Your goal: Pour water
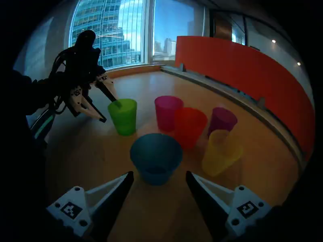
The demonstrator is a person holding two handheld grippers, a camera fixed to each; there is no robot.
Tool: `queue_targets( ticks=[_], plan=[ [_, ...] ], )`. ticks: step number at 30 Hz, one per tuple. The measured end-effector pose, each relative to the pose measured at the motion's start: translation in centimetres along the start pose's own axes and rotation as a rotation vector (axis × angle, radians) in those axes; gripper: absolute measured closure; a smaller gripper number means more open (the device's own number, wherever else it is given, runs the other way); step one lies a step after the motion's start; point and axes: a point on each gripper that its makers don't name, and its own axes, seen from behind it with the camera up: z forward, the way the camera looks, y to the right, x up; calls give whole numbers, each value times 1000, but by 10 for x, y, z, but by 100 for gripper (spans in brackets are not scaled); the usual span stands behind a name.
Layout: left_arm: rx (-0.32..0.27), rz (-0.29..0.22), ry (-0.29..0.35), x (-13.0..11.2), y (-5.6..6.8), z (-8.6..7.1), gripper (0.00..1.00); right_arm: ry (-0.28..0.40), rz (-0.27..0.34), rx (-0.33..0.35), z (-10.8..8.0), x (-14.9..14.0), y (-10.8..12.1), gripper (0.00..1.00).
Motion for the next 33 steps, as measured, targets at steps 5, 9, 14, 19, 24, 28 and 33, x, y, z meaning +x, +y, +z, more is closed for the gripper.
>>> queue_targets(
  ticks=[5, 9, 14, 19, 24, 28, 33],
  plan=[
    [17, -17, 10, -2, -1, -7, 16, 0, 4, -15, -10, -4, 0, 0],
    [30, -33, 22, -2, -2, -12, 16, 2, 5, -27, -17, -6, 0, 0],
    [52, -37, 34, 0, -4, -19, 16, 8, 10, -44, -23, -7, 1, 0],
    [81, -51, 54, 2, -6, -26, 16, 24, 18, -63, -29, -5, 1, 0],
    [123, -74, 90, 4, -12, -34, 16, 54, 36, -99, -36, -3, 6, 0],
    [177, -98, 130, 8, -21, -43, 16, 91, 68, -135, -44, 2, 13, 0],
    [242, -127, 177, 13, -31, -54, 16, 143, 102, -171, -55, 10, 18, 0]
  ],
)
